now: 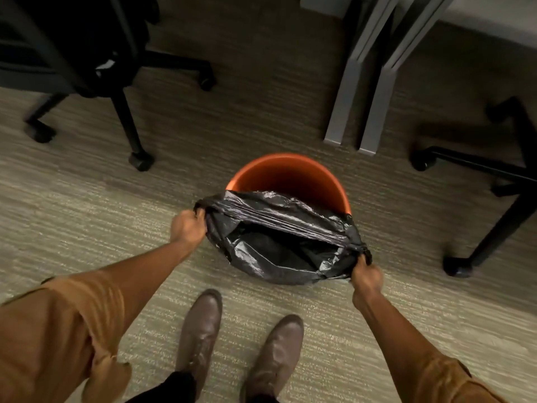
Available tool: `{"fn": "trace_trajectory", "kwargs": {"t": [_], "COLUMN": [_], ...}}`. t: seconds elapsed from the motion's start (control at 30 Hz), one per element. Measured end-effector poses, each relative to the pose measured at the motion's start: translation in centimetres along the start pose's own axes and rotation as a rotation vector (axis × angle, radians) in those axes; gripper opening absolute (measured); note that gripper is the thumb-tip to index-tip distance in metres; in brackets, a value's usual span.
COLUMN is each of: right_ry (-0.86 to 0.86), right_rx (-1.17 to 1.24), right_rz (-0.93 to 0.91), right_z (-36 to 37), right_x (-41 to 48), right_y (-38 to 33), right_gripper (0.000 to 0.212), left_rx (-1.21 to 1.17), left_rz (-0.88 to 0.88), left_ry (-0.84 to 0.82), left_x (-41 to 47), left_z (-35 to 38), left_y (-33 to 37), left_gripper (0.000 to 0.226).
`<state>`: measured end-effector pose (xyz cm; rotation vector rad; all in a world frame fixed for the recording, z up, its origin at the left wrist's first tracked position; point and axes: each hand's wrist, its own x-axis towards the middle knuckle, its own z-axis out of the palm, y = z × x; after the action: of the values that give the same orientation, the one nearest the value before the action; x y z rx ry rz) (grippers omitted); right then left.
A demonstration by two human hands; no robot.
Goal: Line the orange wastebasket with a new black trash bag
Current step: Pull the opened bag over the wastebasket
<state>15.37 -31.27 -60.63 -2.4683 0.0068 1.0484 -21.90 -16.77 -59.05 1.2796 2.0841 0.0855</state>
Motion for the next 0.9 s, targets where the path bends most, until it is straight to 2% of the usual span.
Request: {"fn": "trace_trajectory", "kwargs": {"t": [0.1, 0.2, 0.27, 0.37, 0.47, 0.57, 0.63, 0.73, 0.9], "right_ry": [0.025, -0.008, -0.046, -0.117, -0.157, -0.175, -0.214, -0.255, -0.207], "right_rx": [-0.002, 0.049, 0.092, 0.173, 0.087, 0.072, 0.102, 0.21, 0.361], "right_rz": [0.018, 0.05, 0.052, 0.037, -0.027, -0.047, -0.027, -0.001, 0.04], "right_z": [-0.1, -0.5, -0.8, -1.1, -1.5, -1.7, -1.7, -1.8, -1.8], "right_x": [1.3, 2.4, 2.7, 2.6, 2.6, 2.9, 2.8, 2.6, 1.8], "right_y": [-1.7, -3.6, -5.1, -7.5, -10.1, -11.9, -12.7, -13.4, -13.4], "right_gripper": [0.049, 0.036, 0.025, 0.034, 0.028, 0.03, 0.027, 0.025, 0.015], "left_rx": [-0.161, -0.265, -0.284, -0.356, -0.412, -0.389, -0.369, -0.511, -0.528], "left_rz": [-0.074, -0.169, -0.203, -0.24, -0.238, -0.234, -0.232, -0.224, -0.151], "left_ry": [-0.035, -0.042, -0.015, -0.042, -0.099, -0.082, -0.075, -0.142, -0.172], "left_x": [1.2, 2.1, 2.5, 3.1, 3.6, 3.7, 3.8, 3.9, 3.9], "left_z": [0.3, 0.3, 0.0, -0.6, -1.1, -1.8, -2.3, -2.7, -3.1], "left_y": [1.8, 3.8, 5.1, 6.6, 8.1, 9.3, 9.9, 10.5, 10.6], "left_gripper": [0.049, 0.041, 0.044, 0.035, 0.025, 0.022, 0.016, 0.014, 0.015]}}
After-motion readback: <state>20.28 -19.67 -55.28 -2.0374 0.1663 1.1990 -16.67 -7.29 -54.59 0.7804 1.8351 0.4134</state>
